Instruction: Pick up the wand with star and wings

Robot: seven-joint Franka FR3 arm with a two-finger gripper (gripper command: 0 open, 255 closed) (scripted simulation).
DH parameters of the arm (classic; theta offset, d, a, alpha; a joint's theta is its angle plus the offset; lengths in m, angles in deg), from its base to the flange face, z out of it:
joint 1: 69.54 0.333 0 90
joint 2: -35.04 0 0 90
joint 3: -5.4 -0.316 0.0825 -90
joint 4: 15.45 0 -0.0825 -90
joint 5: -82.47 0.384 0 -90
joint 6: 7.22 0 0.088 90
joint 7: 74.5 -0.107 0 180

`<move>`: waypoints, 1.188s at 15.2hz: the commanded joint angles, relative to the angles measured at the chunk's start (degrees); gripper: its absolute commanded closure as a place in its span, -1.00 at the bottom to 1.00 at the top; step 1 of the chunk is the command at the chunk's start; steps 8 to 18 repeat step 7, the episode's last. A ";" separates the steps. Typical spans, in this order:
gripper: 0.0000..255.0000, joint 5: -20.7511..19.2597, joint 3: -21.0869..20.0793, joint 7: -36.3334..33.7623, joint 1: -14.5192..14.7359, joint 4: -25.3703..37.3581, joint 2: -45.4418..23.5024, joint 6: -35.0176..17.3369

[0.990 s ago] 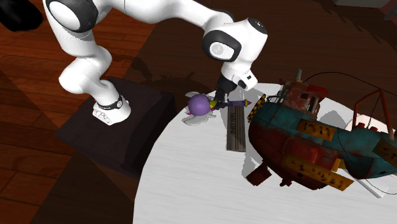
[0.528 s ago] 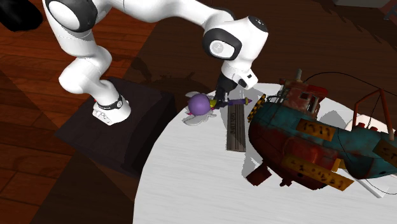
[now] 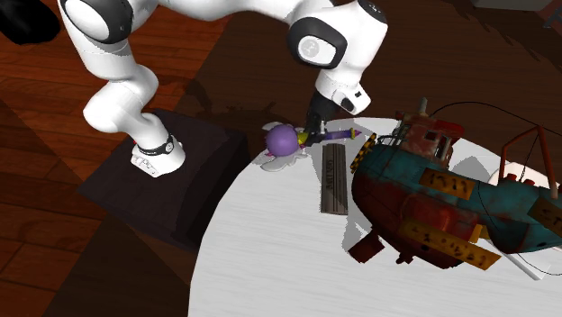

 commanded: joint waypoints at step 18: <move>1.00 0.08 -0.06 0.27 0.11 4.26 0.53 4.77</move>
